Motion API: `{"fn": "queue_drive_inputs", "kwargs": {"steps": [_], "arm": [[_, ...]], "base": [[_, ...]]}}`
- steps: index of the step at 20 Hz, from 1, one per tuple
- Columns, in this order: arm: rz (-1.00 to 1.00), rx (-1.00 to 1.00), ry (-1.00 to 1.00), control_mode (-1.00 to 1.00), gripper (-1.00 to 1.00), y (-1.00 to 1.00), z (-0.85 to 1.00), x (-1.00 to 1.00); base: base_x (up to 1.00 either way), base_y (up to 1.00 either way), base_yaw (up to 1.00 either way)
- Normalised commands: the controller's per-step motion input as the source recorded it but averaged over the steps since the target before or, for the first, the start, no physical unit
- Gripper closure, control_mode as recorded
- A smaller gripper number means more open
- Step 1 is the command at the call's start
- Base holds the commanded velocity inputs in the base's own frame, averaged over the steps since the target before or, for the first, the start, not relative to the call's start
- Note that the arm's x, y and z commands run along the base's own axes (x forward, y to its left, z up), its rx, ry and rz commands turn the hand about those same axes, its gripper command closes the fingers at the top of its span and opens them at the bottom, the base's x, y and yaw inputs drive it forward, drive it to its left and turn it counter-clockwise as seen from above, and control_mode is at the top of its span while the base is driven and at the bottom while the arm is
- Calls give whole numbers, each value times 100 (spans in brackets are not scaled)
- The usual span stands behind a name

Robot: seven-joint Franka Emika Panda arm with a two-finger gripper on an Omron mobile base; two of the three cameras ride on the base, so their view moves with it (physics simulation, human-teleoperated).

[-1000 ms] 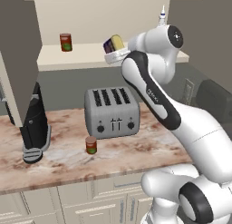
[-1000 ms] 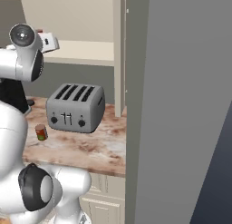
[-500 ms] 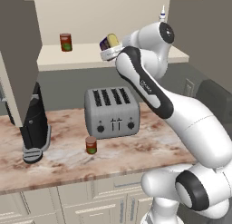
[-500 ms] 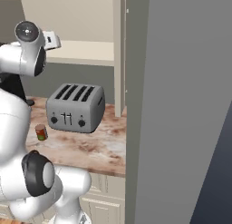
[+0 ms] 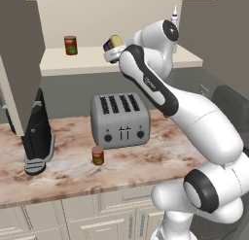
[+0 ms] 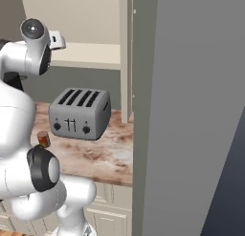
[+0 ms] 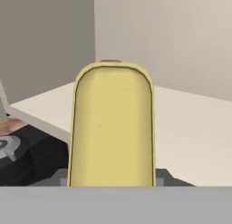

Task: Pick the cans from the counter and place them in their designated side in the cabinet.

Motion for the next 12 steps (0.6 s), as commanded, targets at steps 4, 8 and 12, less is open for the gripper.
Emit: {"fn": "queue_drive_inputs", "kwargs": {"steps": [4,8,12], "arm": [[0,0,1,-100,100,4,-6,22],[0,0,0,-100,100,7,-5,20],[0,0,1,-100,100,8,-6,20]], "base": [[0,0,0],[0,0,0],[0,0,0]]}}
